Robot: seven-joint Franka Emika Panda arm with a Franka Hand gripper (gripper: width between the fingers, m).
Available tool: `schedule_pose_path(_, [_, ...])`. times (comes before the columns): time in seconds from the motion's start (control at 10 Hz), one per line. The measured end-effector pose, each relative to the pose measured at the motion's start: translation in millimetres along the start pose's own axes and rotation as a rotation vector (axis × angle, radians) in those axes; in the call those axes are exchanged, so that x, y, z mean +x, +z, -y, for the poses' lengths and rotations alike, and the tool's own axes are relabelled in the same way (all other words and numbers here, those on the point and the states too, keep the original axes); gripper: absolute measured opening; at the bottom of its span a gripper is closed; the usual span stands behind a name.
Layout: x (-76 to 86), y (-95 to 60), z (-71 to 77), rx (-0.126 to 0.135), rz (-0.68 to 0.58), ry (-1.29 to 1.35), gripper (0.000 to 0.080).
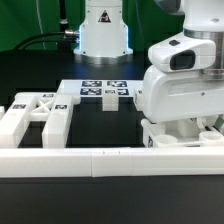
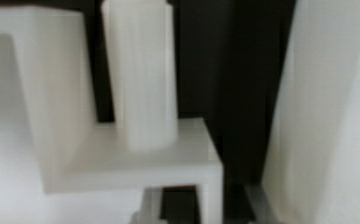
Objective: Assemble chair
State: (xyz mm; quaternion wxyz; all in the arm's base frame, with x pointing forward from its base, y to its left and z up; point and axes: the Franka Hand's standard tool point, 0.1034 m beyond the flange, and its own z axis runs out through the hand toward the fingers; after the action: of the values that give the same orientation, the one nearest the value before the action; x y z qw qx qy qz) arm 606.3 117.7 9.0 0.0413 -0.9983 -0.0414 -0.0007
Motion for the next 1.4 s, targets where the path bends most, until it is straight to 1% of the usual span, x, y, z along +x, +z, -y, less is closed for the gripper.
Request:
schedule_pose_path(0.2, [0.4,-0.7,1.5,0.0,-0.001,-0.002,0.0031])
schedule_pose_path(0.4, [2.6,-7.0,-3.1,-0.003,-0.009,-0.005,0.0031])
schedule_pose_path(0.5, [3.7,-14.2,-7.4,-0.007,-0.016,-0.004,0.021])
schedule_pose_path(0.6, [4.8,-26.4,-9.0,-0.008,-0.029,-0.015,0.0358])
schedule_pose_path(0.7, [3.7,-39.2,-10.8,-0.009,-0.038,-0.026,0.0358])
schedule_pose_path(0.8, [-0.2,-52.6,-13.7,-0.011,-0.044,-0.036,0.0565])
schedule_pose_path(0.9, [-7.8,-64.4,-19.4,-0.015,-0.044,-0.064,0.0565])
schedule_pose_path(1.0, [-19.7,-72.4,-26.9,-0.02,-0.04,-0.083,0.0634])
schedule_pose_path(1.1, [-33.5,-71.9,-34.3,-0.027,-0.042,-0.094,0.0634])
schedule_pose_path(1.2, [-48.6,-67.3,-40.1,-0.034,-0.045,-0.097,0.0647])
schedule_pose_path(1.4, [-45.6,-67.9,-38.0,-0.032,-0.041,-0.098,0.0649])
